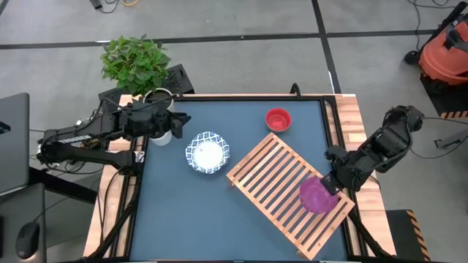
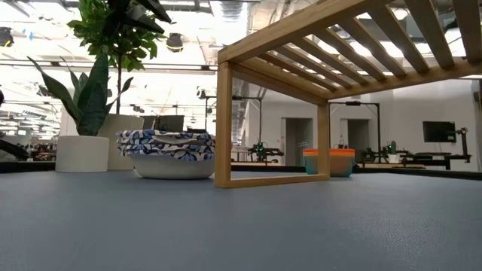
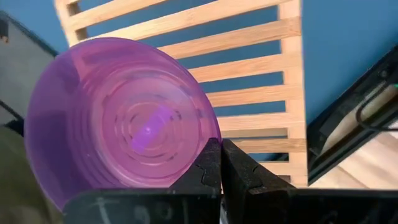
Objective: Place and stack bowls onto a shelf
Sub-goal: Put the small purple bowl on the shelf
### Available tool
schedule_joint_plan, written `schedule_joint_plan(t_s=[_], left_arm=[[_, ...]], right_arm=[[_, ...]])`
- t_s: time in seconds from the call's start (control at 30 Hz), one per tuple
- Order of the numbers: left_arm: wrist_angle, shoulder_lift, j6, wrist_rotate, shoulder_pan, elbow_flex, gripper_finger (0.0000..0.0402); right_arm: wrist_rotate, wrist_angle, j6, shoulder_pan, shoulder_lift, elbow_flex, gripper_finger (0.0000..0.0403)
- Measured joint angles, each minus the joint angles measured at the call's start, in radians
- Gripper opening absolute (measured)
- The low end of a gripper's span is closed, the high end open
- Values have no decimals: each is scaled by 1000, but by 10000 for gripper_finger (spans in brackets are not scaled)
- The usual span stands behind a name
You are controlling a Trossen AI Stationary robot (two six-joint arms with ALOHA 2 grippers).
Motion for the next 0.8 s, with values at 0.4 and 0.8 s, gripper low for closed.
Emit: schedule_joint_plan(t_s=[0.4, 0.8], left_arm=[[11, 5, 4, -10, 0, 0, 118], [8, 20, -18, -3, 0, 0, 118]], right_arm=[[12, 0, -201, 7, 79, 0, 19], [82, -1, -100, 146, 78, -5, 19]])
